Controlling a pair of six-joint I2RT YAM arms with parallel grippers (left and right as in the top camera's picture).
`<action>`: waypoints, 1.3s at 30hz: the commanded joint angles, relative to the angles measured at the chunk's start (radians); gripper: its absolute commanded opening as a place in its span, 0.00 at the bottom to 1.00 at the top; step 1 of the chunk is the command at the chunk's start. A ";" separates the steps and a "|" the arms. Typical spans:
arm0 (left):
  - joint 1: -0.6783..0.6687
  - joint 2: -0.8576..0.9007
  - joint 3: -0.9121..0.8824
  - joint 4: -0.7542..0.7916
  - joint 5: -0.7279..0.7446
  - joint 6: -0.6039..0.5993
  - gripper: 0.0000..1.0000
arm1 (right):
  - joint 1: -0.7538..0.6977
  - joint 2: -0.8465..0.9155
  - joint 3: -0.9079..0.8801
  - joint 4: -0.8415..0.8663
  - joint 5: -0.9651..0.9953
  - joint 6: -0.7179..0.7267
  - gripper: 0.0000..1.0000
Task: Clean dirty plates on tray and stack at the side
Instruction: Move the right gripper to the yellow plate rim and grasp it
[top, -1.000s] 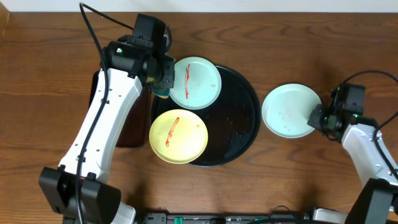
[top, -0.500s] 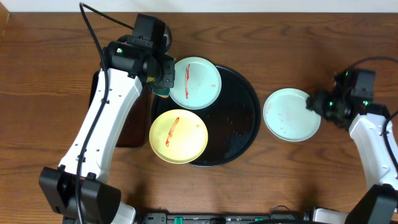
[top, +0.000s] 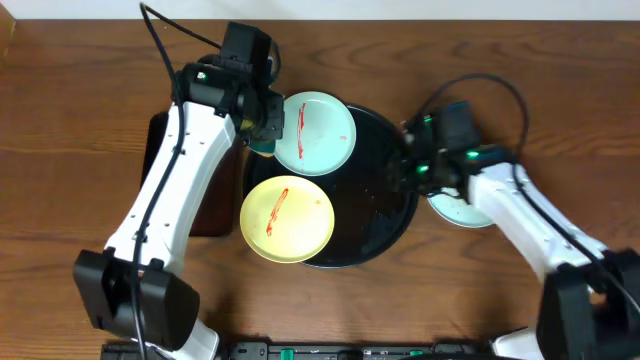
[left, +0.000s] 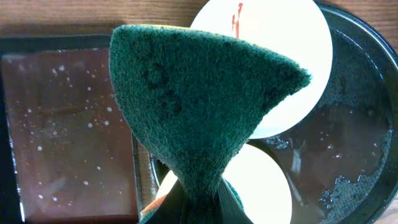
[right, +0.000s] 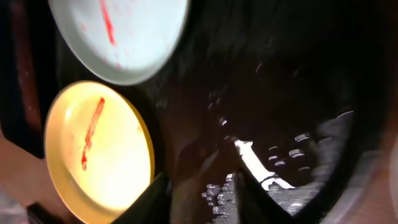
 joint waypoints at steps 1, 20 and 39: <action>0.004 0.005 -0.004 0.008 -0.013 -0.027 0.08 | 0.088 0.087 -0.003 0.026 0.007 0.123 0.25; 0.004 0.005 -0.004 0.012 -0.013 -0.027 0.07 | 0.307 0.260 -0.003 0.108 -0.014 0.164 0.34; 0.004 0.005 -0.004 0.012 -0.013 -0.027 0.08 | 0.399 0.260 -0.003 0.129 0.030 0.250 0.01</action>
